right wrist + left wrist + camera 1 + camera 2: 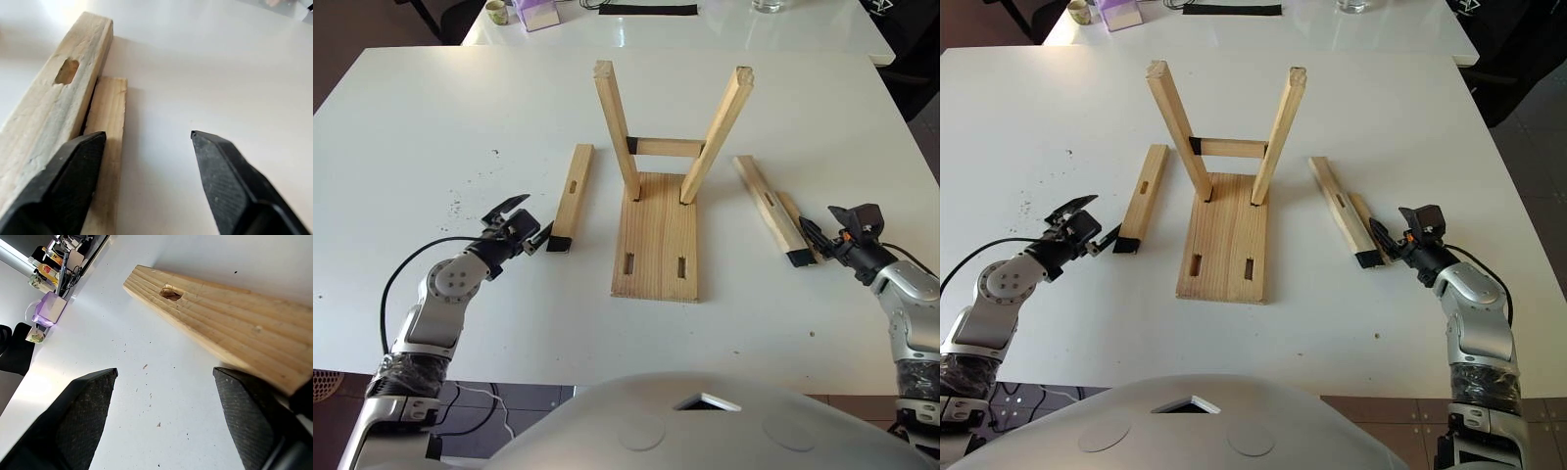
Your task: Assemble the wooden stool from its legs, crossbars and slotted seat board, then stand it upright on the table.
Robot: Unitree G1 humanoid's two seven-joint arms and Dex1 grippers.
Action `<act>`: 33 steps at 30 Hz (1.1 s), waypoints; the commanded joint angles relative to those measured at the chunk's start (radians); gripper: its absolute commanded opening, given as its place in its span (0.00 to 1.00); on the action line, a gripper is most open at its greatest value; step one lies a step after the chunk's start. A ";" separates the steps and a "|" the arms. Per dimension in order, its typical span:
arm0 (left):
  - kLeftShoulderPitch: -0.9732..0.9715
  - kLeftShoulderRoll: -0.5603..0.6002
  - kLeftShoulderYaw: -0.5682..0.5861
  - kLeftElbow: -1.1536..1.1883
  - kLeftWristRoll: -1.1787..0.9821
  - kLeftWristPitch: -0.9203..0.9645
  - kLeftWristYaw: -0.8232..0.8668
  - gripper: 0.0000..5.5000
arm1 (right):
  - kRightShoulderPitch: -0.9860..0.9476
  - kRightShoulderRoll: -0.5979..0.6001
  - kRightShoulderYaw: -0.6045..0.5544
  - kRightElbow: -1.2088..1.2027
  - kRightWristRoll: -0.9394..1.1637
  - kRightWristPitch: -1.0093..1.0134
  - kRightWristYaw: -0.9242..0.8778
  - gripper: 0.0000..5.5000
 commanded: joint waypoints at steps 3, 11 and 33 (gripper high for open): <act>0.045 0.019 -0.029 0.011 0.013 0.044 -0.055 0.66 | 0.024 -0.017 0.035 -0.008 -0.023 -0.030 0.039 0.58; 0.082 0.023 -0.026 -0.098 -0.016 0.101 -0.084 0.66 | 0.038 -0.006 0.032 -0.043 -0.003 -0.047 0.061 0.58; 0.190 0.124 -0.029 -0.228 -0.036 0.105 -0.212 0.67 | 0.173 0.014 0.064 -0.029 -0.055 -0.064 0.000 0.57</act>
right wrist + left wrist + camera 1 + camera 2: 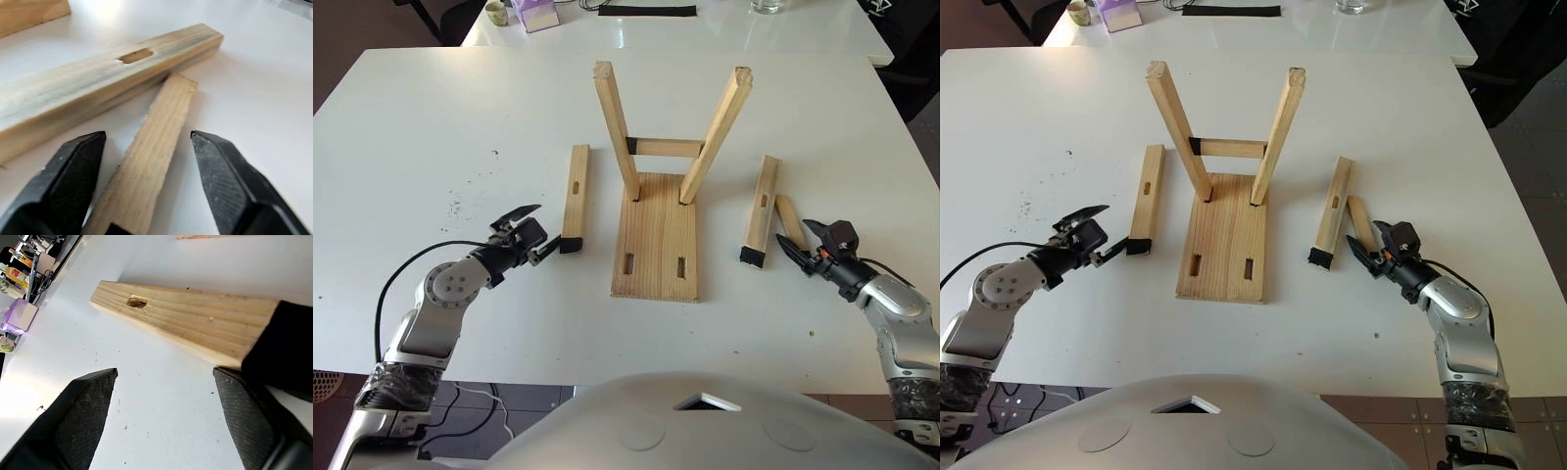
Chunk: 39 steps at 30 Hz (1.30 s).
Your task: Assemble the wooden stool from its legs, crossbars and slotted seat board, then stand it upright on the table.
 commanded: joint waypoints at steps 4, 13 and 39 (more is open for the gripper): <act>0.163 0.141 0.017 -0.090 -0.031 0.004 -0.169 0.67 | 0.125 0.001 -0.014 -0.010 0.001 0.031 -0.009 0.46; -0.007 0.077 0.117 -0.053 -0.172 0.141 -0.133 0.67 | 0.119 0.012 -0.010 -0.022 0.013 0.049 -0.018 0.24; -0.365 0.001 -0.205 0.417 0.109 -0.200 -0.162 0.67 | -0.058 0.029 0.015 0.061 0.013 0.039 -0.021 0.24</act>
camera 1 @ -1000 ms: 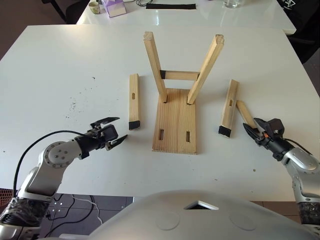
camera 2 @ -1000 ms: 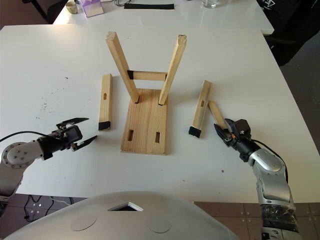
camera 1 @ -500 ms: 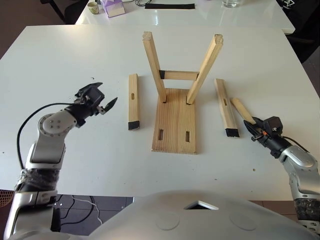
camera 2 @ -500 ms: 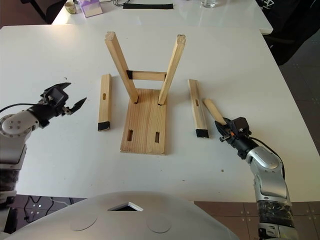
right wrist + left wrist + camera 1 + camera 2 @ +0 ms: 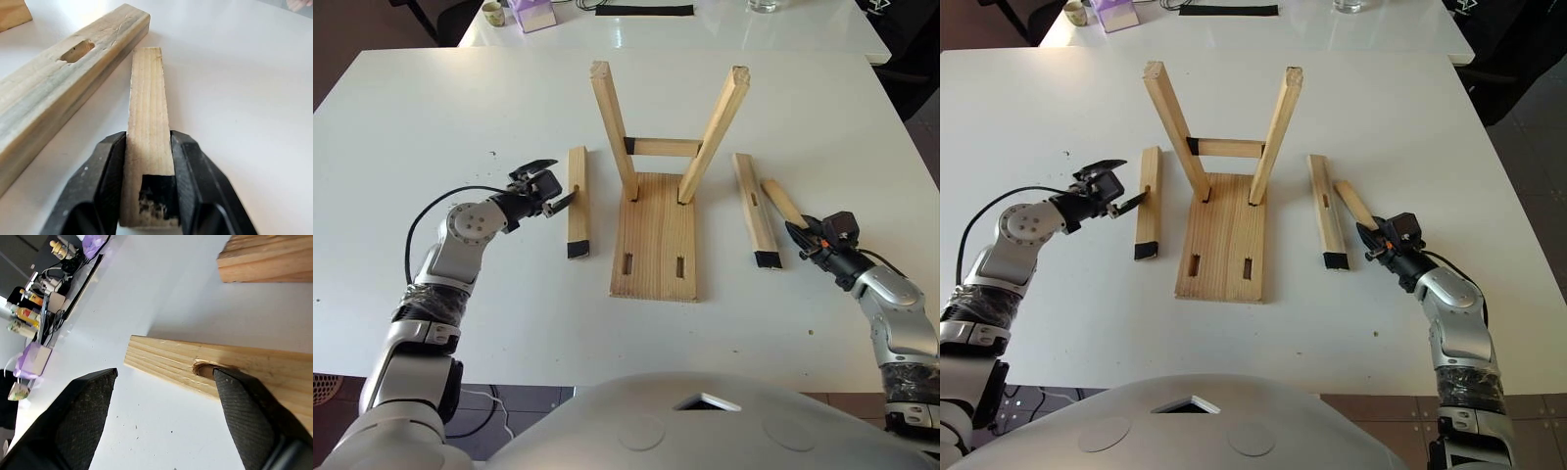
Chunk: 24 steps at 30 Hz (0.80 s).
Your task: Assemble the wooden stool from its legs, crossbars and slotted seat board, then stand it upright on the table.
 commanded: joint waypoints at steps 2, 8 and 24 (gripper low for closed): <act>0.121 0.104 -0.079 -0.063 0.041 -0.036 -0.146 0.67 | 0.044 0.007 0.000 -0.014 -0.002 0.021 -0.006 0.24; 0.203 0.181 -0.056 -0.180 -0.041 -0.065 -0.221 0.67 | 0.067 -0.002 -0.020 -0.047 0.012 0.030 -0.004 0.24; 0.267 0.135 0.313 -0.561 -0.592 0.277 -0.167 0.67 | -0.184 -0.116 -0.261 -0.169 0.328 0.087 0.130 0.24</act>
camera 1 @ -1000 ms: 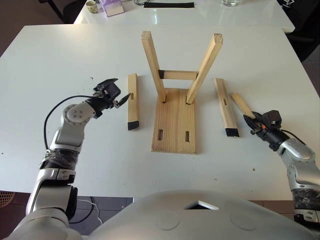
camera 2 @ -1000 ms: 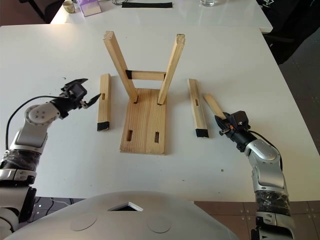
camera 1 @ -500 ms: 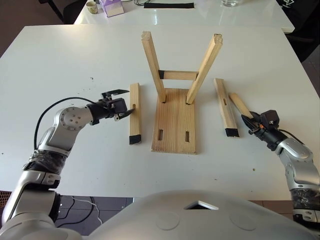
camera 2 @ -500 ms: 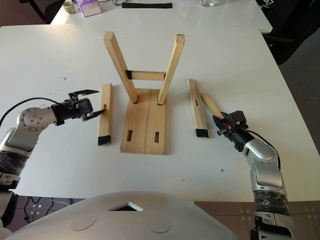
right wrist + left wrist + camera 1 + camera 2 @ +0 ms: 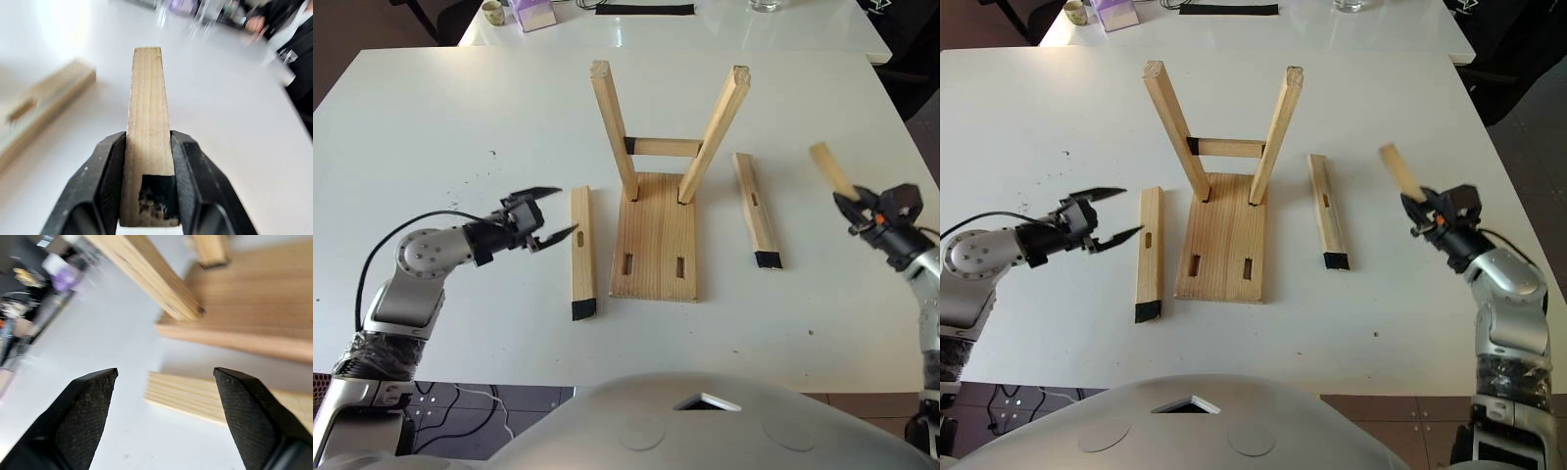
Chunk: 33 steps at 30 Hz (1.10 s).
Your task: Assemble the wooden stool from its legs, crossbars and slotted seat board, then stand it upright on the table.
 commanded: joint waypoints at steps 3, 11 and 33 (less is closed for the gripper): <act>-0.063 -0.010 0.210 -0.255 -0.436 0.354 0.097 0.67 | -0.082 -0.024 -0.089 -0.339 0.453 0.204 0.129 0.24; -0.286 -0.025 0.188 -0.492 -1.047 0.665 0.316 0.79 | -0.325 -0.111 -0.014 -0.558 1.031 0.516 0.036 0.24; -0.443 -0.177 0.031 -0.525 -1.210 0.755 0.289 0.62 | -0.500 -0.118 0.275 -0.489 0.992 0.722 0.305 0.24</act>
